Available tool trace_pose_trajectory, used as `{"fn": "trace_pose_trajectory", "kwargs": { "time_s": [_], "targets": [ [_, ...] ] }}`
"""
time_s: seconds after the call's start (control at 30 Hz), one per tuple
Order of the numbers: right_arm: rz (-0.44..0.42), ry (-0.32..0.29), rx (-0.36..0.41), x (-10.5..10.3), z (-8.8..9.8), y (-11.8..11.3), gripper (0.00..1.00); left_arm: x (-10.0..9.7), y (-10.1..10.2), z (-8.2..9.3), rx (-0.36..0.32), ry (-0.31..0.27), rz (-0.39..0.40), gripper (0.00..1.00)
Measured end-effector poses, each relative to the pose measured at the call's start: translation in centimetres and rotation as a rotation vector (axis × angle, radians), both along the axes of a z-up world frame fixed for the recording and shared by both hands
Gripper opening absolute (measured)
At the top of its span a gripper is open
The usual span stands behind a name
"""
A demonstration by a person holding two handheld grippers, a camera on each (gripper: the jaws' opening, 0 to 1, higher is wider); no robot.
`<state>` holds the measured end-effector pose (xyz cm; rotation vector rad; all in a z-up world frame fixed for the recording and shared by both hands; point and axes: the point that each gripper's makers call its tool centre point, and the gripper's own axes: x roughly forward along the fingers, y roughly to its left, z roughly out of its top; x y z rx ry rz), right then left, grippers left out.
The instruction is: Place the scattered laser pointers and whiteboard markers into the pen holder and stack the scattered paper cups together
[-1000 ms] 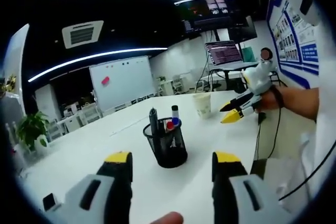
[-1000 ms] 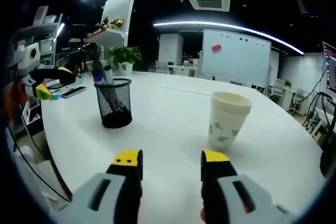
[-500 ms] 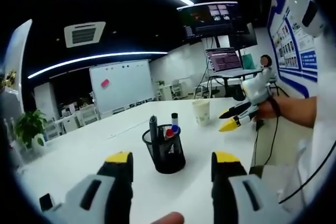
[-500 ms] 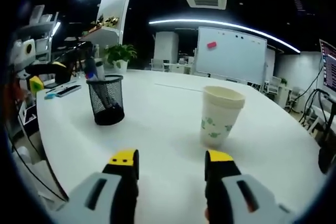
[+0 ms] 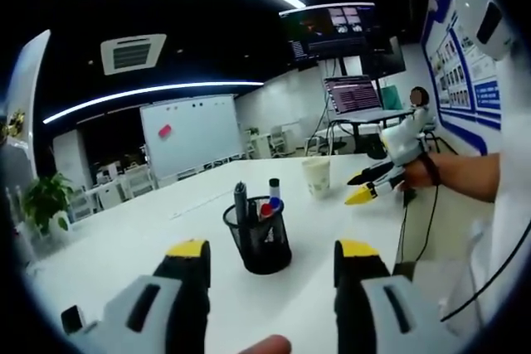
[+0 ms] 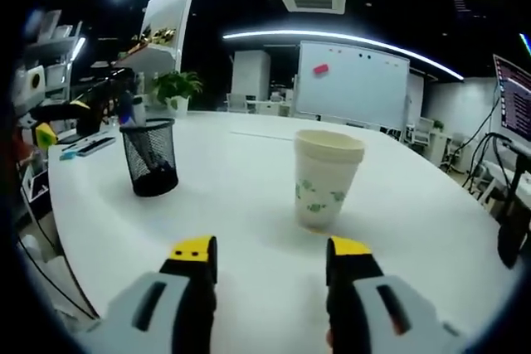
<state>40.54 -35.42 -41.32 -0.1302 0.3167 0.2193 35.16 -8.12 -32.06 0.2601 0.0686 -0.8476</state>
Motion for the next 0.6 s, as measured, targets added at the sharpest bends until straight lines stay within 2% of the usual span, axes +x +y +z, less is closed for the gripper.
{"fn": "trace_pose_trajectory", "kwargs": {
  "time_s": [0.2,0.6],
  "targets": [
    [-0.023,-0.006,-0.011,0.3,0.1,-0.7,0.56,-0.1,0.1,0.3,0.001,-0.01,-0.002,0.61],
    [-0.078,-0.02,0.018,0.4,0.0,-2.4,0.57,-0.2,0.2,0.3,-0.002,-0.01,0.002,0.61]
  ]
}}
